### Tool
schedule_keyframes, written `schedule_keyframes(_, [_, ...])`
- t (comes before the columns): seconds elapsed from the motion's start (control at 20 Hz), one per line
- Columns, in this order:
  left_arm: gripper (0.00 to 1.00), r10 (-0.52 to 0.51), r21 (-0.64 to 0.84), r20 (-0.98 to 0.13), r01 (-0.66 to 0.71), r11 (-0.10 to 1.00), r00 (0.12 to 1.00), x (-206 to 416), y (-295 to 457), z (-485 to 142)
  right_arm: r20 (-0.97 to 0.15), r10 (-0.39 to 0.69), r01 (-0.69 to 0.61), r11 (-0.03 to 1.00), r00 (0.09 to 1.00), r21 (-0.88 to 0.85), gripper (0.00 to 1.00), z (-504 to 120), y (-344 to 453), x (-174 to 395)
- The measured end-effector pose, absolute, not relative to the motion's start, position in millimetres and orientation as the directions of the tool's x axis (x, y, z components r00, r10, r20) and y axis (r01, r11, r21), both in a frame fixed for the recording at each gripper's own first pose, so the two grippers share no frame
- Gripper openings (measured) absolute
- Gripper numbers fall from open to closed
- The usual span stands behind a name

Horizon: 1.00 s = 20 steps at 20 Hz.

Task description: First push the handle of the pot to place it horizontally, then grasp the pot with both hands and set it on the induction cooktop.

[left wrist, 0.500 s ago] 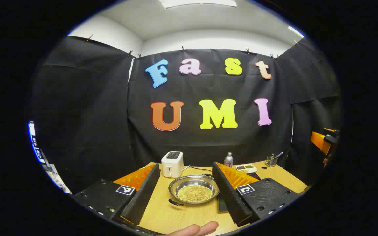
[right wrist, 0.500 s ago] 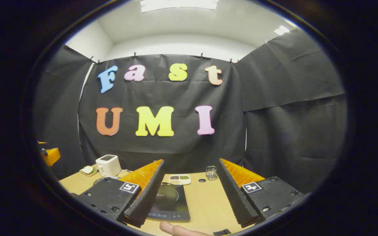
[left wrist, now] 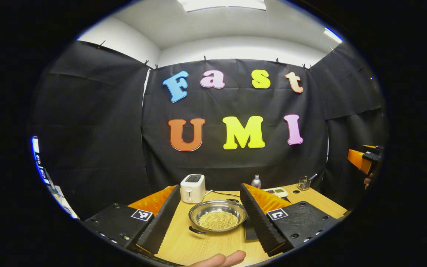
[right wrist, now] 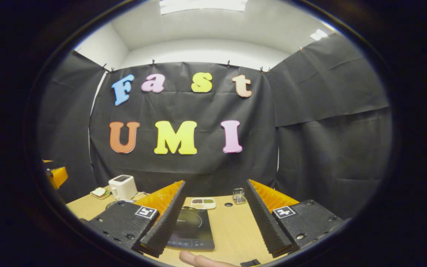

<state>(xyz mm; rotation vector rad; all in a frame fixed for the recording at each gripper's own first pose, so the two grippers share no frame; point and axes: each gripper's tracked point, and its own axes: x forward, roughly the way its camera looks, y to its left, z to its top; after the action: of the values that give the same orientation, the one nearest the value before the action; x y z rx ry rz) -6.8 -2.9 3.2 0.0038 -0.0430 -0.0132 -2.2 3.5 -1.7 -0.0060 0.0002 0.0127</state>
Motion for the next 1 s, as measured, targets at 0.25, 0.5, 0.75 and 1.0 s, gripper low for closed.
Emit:
schedule_keyframes(0.25, [0.96,0.005,-0.017,0.062,-0.004,1.0,0.998,-4,4,4,0.007,0.01,-0.01,1.0,1.0,-0.014,0.99,-2,4,0])
schedule_keyframes(0.5, [0.96,0.079,-0.022,0.03,-0.078,0.997,0.996,8,25,-10,0.018,0.017,-0.017,1.0,1.0,-0.023,0.96,-2,10,1])
schedule_keyframes(0.75, [0.78,-0.048,-0.075,-0.096,0.041,0.996,0.994,25,8,-40,0.021,0.033,-0.032,0.999,0.999,-0.022,0.96,-3,17,2])
schedule_keyframes(1.0, [0.2,-0.103,-0.083,-0.133,0.092,0.992,0.986,39,2,-56,0.023,0.034,-0.033,0.999,0.999,-0.032,0.96,-8,20,3])
